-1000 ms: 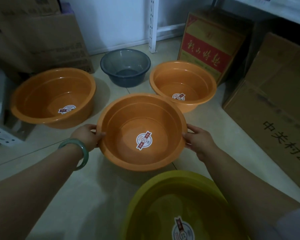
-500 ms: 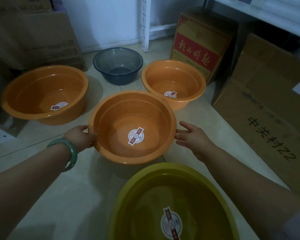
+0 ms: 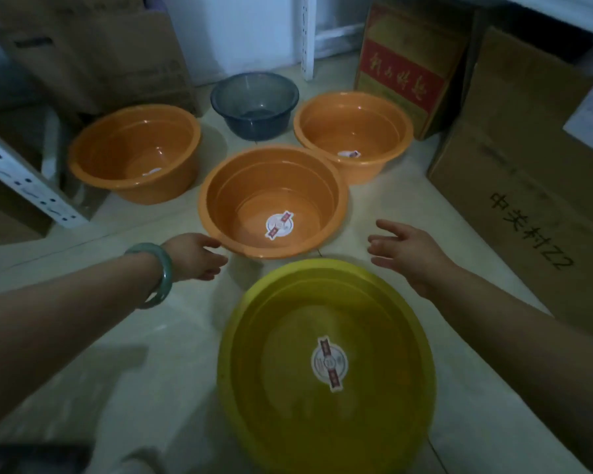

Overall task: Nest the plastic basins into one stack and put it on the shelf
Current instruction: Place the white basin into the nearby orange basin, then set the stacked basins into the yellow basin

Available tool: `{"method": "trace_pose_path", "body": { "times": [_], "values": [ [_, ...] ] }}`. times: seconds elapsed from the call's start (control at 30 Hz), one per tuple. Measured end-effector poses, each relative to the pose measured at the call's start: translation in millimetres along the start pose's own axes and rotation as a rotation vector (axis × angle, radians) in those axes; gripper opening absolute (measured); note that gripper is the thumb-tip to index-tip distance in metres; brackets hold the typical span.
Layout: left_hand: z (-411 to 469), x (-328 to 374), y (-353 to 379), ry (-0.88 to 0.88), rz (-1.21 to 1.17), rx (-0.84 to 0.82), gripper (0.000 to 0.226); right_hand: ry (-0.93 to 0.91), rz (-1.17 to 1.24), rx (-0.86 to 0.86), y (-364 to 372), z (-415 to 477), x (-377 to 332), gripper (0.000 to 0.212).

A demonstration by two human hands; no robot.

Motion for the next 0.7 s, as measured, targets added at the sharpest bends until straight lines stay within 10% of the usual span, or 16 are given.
{"method": "trace_pose_path", "body": {
  "times": [0.4, 0.7],
  "values": [
    [-27, -34, 49, -0.014, 0.259, -0.31, 0.048, 0.114, -0.366, 0.219, -26, -79, 66, 0.048],
    [-30, -44, 62, -0.12, 0.111, -0.341, 0.048, 0.446, -0.179, 0.119, -20, -106, 116, 0.045]
  ]
}}
Point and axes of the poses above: each hand's wrist, its own z-axis towards the middle knuckle, its own y-axis out of the palm, x = y × z, the point moved 1 cm from there along z, towards the middle knuckle, and after that the axes turned 7 degrees about y, right-handed, at the moved point
